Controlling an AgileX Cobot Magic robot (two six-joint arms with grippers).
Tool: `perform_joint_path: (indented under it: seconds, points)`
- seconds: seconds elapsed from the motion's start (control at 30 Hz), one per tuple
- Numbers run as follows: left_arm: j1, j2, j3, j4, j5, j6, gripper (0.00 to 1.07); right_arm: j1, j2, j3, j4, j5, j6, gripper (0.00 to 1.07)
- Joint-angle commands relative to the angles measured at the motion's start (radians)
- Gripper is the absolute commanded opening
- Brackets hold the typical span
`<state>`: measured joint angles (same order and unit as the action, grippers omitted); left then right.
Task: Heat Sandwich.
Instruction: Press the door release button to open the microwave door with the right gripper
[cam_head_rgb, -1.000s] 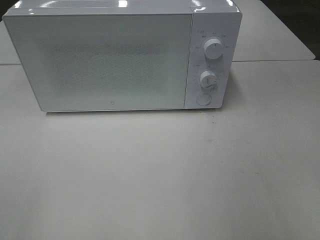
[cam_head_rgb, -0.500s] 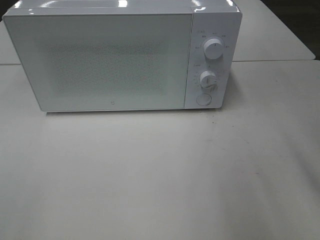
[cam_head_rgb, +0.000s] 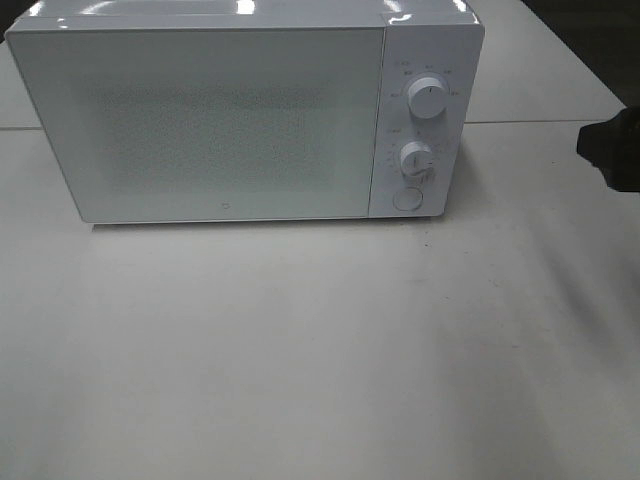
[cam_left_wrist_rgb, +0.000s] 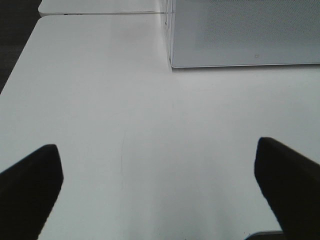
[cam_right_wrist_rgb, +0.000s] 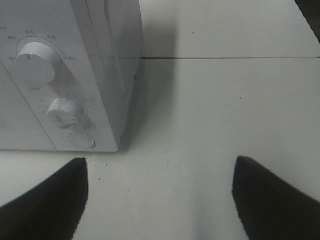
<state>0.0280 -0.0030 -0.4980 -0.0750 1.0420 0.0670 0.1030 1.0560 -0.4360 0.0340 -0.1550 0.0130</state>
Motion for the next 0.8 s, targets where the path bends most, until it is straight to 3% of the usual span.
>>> perform_joint_path:
  seconds: [0.03,0.3,0.57,0.8]
  points:
    - [0.002,-0.030,0.002,-0.009,-0.005,-0.006,1.03,0.018,0.058,0.048,0.014,-0.179,-0.013,0.76]
    - [0.002,-0.030,0.002,-0.009,-0.005,-0.006,1.03,0.163,0.226,0.114,0.245,-0.459,-0.145,0.76]
    - [0.002,-0.030,0.002,-0.009,-0.005,-0.006,1.03,0.405,0.420,0.114,0.531,-0.728,-0.306,0.76]
    - [0.002,-0.030,0.002,-0.009,-0.005,-0.006,1.03,0.545,0.529,0.102,0.655,-0.820,-0.308,0.76]
